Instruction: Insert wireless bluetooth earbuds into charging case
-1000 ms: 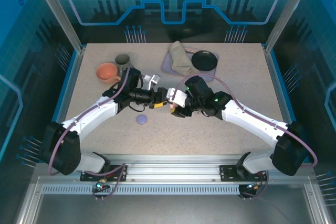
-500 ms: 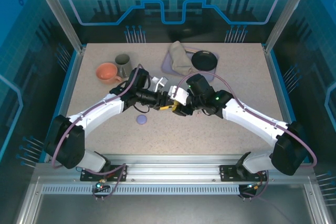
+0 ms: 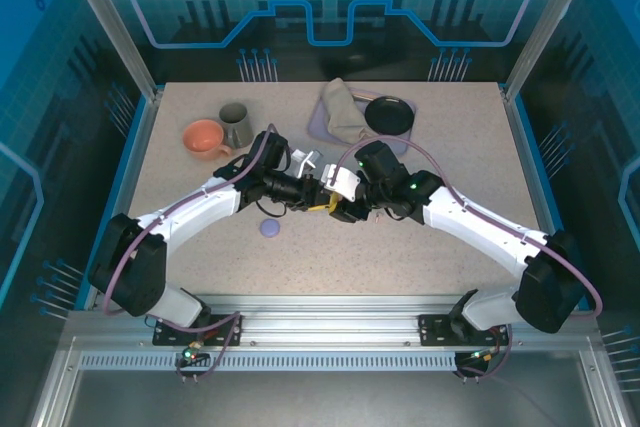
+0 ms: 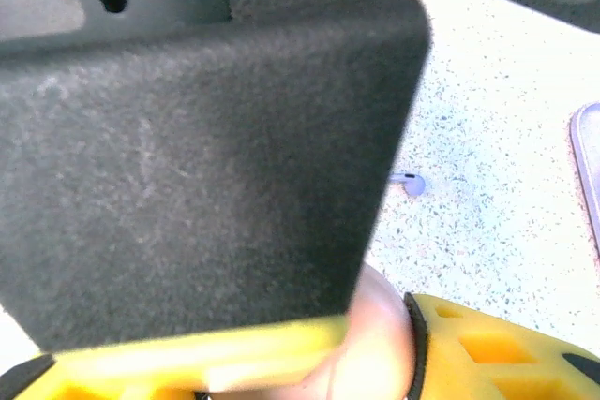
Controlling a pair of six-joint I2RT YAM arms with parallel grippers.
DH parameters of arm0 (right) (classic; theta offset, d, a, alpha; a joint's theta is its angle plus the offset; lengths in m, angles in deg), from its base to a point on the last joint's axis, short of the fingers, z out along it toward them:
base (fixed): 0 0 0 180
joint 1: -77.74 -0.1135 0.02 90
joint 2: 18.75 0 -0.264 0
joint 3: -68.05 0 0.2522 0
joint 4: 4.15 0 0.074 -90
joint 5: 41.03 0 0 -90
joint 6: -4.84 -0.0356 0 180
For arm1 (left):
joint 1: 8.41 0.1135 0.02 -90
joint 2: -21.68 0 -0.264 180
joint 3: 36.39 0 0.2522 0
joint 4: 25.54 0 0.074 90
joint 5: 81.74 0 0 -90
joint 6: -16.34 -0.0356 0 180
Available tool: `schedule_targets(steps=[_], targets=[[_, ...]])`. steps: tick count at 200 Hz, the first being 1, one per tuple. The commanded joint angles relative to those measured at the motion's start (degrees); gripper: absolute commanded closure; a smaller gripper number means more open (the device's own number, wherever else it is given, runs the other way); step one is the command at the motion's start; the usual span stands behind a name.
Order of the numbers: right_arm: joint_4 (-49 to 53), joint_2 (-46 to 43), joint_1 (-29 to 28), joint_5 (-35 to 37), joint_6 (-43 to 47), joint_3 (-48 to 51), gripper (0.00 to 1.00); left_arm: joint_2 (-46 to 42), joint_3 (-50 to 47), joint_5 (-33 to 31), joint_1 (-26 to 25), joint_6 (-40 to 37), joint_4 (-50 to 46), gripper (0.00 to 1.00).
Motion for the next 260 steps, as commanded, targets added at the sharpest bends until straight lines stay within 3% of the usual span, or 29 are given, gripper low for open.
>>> schedule_targets(steps=[1, 46, 97, 141, 196, 260], targets=[[-0.07, 1.17, 0.26, -3.88, 0.0, -2.31, 0.49, -0.42, 2.72, 1.78, -1.56, -2.54, 1.59, 0.8], [2.15, 1.08, 1.05, -5.5, 0.62, -2.91, 0.46, -1.73, 2.13, -0.52, -1.58, -6.15, 1.9, 0.86], [6.44, -2.6, 4.0, -11.14, 1.73, -3.2, 0.19, -3.95, -0.08, -5.74, -1.56, -12.74, 0.58, 0.87], [12.02, -9.76, 11.92, -22.95, 4.99, -1.4, 0.02, -8.22, -2.82, -9.16, -1.53, -20.46, 1.23, 0.87], [17.71, -7.44, 16.32, -36.07, 9.37, -4.35, 0.12, -17.99, -8.96, -8.71, -1.59, -31.07, 7.13, 0.87], [21.19, -0.74, 13.12, -39.73, 11.48, -11.36, 0.21, -23.82, -10.26, -8.54, -2.31, -41.62, 7.29, 0.91]])
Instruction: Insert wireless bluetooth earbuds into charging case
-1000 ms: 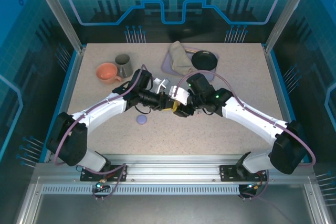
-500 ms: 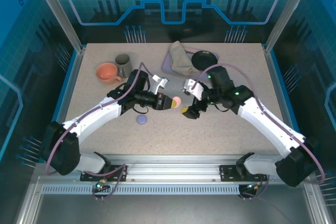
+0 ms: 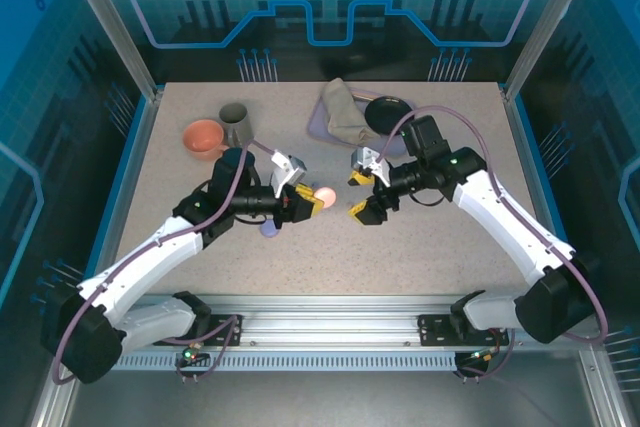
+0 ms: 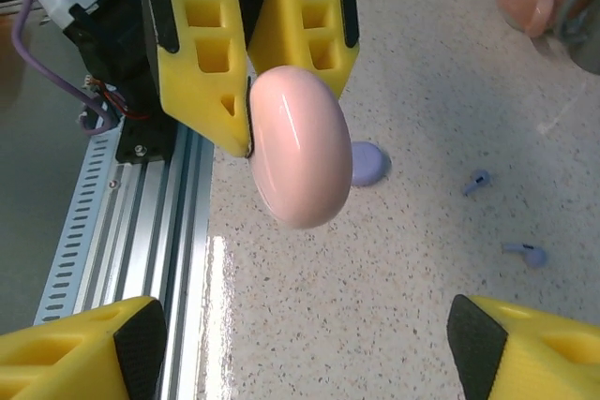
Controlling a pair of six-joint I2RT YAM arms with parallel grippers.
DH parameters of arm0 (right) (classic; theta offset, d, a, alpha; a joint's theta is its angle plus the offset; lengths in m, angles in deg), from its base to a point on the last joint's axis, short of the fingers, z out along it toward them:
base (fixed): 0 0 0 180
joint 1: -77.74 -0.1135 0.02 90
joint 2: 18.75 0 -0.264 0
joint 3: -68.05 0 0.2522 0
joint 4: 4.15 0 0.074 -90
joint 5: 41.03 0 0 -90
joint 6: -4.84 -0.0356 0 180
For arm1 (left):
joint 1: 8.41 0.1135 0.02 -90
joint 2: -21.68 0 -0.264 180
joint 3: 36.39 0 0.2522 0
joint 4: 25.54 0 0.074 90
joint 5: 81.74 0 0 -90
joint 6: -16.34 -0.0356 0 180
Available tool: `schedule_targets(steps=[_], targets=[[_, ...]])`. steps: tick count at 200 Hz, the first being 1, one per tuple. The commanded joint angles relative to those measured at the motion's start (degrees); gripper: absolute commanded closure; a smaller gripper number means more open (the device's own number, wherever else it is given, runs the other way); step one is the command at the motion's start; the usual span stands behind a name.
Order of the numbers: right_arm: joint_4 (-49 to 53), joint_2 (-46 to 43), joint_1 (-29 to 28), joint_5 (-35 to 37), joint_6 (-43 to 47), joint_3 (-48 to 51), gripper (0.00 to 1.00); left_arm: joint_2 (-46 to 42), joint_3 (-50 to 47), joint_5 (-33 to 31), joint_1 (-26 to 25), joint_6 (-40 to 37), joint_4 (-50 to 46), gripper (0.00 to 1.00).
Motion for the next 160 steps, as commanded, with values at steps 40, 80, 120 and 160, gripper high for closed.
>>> schedule_targets(steps=[40, 80, 120, 160], targets=[[3.79, 5.38, -4.06, -4.48, 1.43, -6.29, 0.28, 0.12, 2.51, 0.72, -0.95, -6.81, -0.31, 0.91], [4.33, 6.9, -4.71, -5.34, 1.42, -7.68, 0.42, 0.52, 3.22, 0.72, -1.15, -6.94, -0.74, 0.91], [5.0, 7.85, -4.88, -6.74, 1.32, -8.78, 0.61, 1.19, 3.66, 0.8, -1.38, -7.5, -1.52, 0.91], [6.64, 8.74, -4.87, -6.24, 2.22, -9.89, 0.78, 1.63, 4.1, 1.43, -1.61, -7.94, -1.88, 0.84]])
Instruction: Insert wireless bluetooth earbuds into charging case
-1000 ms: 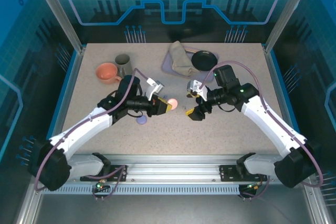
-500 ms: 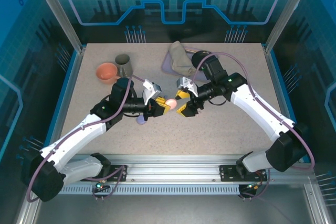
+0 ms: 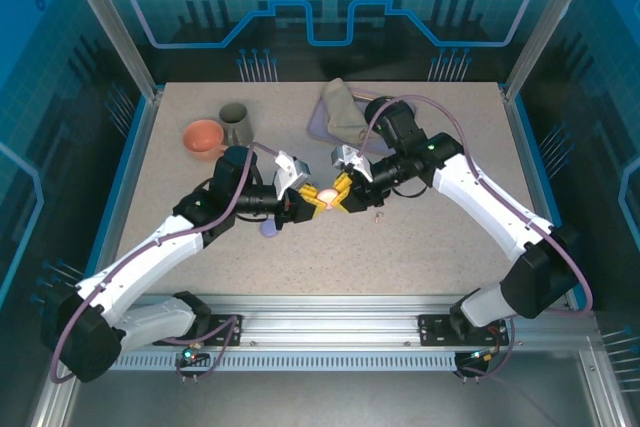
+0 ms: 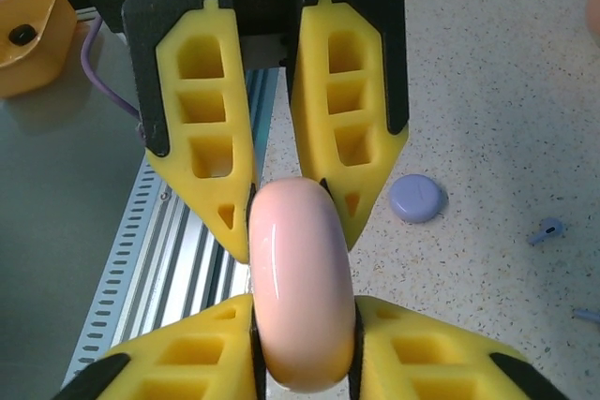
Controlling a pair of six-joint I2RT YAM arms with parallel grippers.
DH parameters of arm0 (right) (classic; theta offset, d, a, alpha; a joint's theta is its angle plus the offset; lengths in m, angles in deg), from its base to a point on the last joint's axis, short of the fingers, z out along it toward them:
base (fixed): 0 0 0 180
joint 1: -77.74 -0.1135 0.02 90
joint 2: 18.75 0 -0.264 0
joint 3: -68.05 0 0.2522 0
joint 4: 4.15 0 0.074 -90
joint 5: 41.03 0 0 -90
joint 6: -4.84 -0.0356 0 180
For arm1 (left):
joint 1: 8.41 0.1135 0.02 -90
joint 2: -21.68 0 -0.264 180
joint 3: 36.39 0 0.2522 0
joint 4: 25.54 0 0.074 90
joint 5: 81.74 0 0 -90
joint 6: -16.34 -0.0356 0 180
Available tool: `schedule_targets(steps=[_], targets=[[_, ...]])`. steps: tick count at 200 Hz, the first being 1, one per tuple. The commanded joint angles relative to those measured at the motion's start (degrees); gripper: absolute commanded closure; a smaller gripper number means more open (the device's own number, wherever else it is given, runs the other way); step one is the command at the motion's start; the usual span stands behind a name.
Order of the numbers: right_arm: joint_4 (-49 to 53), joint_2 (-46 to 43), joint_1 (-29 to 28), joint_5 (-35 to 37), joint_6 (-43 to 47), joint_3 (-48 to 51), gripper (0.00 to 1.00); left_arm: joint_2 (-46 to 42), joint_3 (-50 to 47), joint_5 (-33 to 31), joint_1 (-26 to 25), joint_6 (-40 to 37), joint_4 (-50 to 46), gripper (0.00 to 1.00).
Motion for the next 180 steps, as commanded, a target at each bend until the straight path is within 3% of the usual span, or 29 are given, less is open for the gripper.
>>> schedule_targets(steps=[1, 37, 72, 145, 180], targets=[[2.56, 0.85, -0.7, -2.39, 0.89, -2.33, 0.78, 0.99, 2.22, 0.79, -0.46, -1.59, -0.42, 0.84], [3.29, 0.72, -0.9, -2.28, 1.55, -2.62, 0.8, 1.74, 2.51, 1.52, -0.64, -2.17, -1.06, 0.58], [3.69, 0.98, -1.25, -2.04, 1.85, -2.72, 0.82, 3.14, 3.61, 2.43, -0.92, -2.34, -2.16, 0.54], [3.84, 1.53, -1.45, -0.76, 1.44, -2.72, 0.81, 2.95, 3.96, 2.54, -1.1, -2.24, -2.21, 0.73], [2.01, 0.6, -1.27, 0.52, 0.01, -1.95, 0.65, 2.77, 3.87, 2.31, -1.17, -2.21, -2.34, 0.88]])
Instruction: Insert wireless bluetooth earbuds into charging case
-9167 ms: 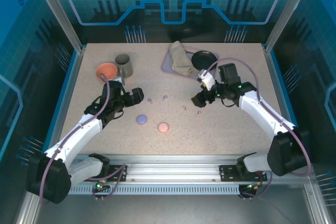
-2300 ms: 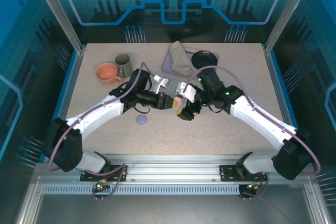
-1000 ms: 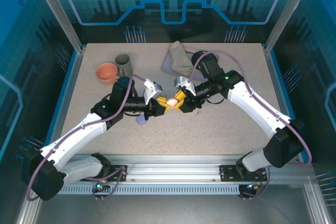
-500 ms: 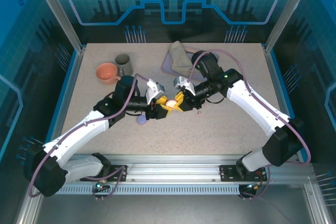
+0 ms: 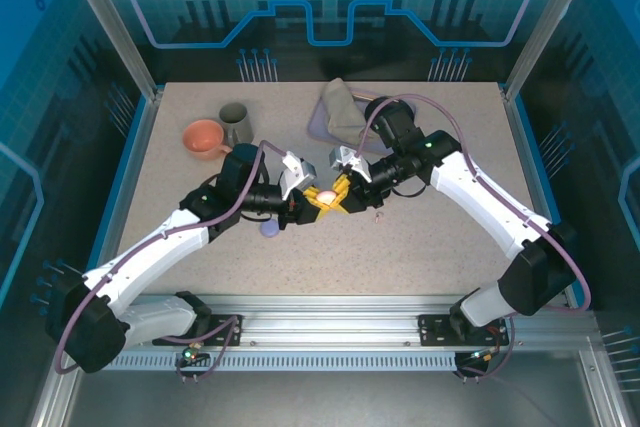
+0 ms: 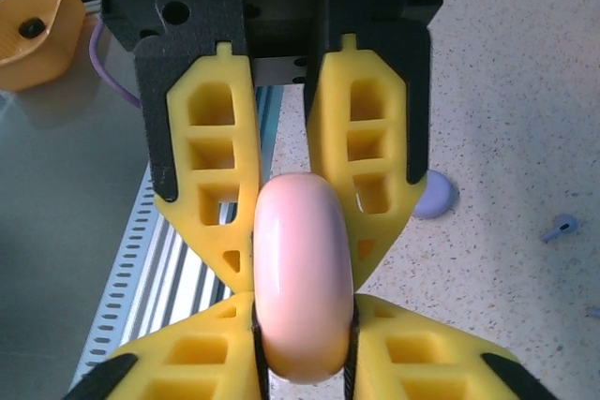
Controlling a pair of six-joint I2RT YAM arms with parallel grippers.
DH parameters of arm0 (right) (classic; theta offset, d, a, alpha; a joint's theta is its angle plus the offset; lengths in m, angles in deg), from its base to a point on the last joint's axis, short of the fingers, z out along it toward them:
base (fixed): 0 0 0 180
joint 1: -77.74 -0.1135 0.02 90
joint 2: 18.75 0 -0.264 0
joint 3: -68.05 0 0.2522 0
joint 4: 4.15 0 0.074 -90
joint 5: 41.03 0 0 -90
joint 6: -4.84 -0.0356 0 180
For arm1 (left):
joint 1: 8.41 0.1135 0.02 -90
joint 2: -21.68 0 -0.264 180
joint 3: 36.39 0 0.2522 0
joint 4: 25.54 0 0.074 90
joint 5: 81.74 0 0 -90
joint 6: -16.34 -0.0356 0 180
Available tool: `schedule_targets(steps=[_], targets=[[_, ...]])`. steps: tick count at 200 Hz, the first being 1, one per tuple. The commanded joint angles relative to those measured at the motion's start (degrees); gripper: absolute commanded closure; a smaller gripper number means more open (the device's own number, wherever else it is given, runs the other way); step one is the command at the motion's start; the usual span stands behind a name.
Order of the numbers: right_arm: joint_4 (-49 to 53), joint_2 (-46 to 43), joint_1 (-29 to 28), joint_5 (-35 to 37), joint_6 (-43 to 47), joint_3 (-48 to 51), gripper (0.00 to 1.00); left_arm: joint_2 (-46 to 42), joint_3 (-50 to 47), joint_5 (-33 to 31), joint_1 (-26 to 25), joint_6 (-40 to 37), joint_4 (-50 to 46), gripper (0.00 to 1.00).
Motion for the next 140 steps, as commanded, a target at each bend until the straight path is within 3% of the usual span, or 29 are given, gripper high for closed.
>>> schedule_targets(steps=[1, 52, 86, 140], targets=[[-0.48, -0.41, -0.77, 0.41, -0.54, -0.41, 0.65, -0.23, 1.84, 0.94, -0.35, -0.68, 0.01, 0.88], [-4.65, -7.05, 1.91, 3.45, -2.63, 2.83, 0.43, -0.58, 0.91, -0.58, -0.85, -2.29, 1.85, 0.96], [-9.99, -15.09, 4.92, 5.5, -5.45, 8.02, 0.29, -1.79, -2.34, -3.3, -2.31, -4.85, 8.53, 1.0], [-30.59, -28.74, 5.6, 12.04, -14.93, 21.69, 0.02, -2.33, -3.84, -8.52, -5.01, -10.34, 14.15, 1.0]])
